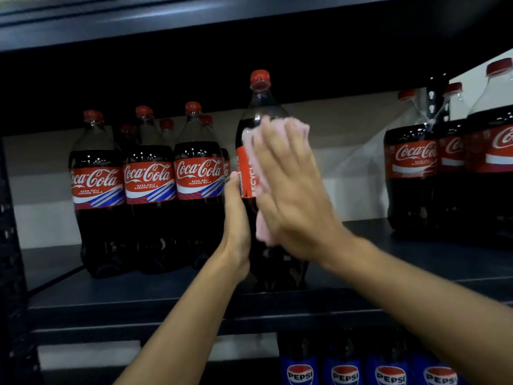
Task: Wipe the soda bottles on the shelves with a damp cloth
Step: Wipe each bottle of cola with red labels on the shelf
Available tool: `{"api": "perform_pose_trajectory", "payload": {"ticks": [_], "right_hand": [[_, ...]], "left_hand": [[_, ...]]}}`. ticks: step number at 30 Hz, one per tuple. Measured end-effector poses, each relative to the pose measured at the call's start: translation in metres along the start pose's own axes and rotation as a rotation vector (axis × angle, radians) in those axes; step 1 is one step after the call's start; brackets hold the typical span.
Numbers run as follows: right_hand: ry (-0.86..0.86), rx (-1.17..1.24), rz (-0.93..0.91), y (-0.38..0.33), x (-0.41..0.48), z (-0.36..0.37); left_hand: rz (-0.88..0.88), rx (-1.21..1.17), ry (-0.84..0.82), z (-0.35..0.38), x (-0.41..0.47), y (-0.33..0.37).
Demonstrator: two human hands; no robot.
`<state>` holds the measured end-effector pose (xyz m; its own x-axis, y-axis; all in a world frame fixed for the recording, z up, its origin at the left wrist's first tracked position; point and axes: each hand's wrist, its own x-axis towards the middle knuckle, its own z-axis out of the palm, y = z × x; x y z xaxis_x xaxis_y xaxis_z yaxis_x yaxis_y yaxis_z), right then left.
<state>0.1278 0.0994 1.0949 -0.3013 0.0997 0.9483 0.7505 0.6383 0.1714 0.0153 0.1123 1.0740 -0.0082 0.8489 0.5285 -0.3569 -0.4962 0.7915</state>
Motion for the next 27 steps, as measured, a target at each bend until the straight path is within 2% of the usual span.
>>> {"api": "perform_pose_trajectory", "payload": {"ticks": [3, 6, 10, 15, 19, 22, 24, 25, 26, 27], "right_hand": [[-0.111, -0.139, -0.139, -0.012, -0.051, 0.005], [-0.133, -0.194, -0.222, -0.018, -0.080, 0.010], [-0.081, -0.173, -0.189, -0.021, -0.060, 0.012], [0.043, -0.091, -0.005, 0.005, 0.026, -0.005], [0.007, 0.131, 0.164, 0.017, 0.082, -0.018], [0.038, 0.127, 0.162, 0.012, 0.076, -0.020], [0.111, 0.006, 0.026, 0.006, 0.050, -0.018], [0.096, -0.091, -0.016, -0.003, 0.041, -0.009], [0.023, -0.286, 0.010, -0.012, 0.027, 0.000], [-0.198, -0.310, 0.086, -0.032, 0.016, 0.018]], "left_hand": [[-0.063, -0.060, -0.065, -0.013, 0.010, -0.004], [-0.156, -0.136, -0.136, -0.021, 0.016, -0.005], [-0.186, -0.090, -0.167, -0.022, 0.013, -0.001], [-0.235, -0.033, -0.097, -0.016, 0.008, 0.009], [-0.224, 0.039, -0.105, -0.016, -0.003, 0.014], [-0.147, 0.035, -0.072, -0.004, -0.005, 0.011], [-0.135, 0.001, -0.014, 0.001, 0.000, 0.003], [-0.092, -0.007, -0.006, 0.001, 0.003, -0.002], [-0.047, -0.032, 0.004, 0.000, 0.008, -0.006], [-0.001, -0.031, 0.035, -0.001, 0.011, -0.010]]}}
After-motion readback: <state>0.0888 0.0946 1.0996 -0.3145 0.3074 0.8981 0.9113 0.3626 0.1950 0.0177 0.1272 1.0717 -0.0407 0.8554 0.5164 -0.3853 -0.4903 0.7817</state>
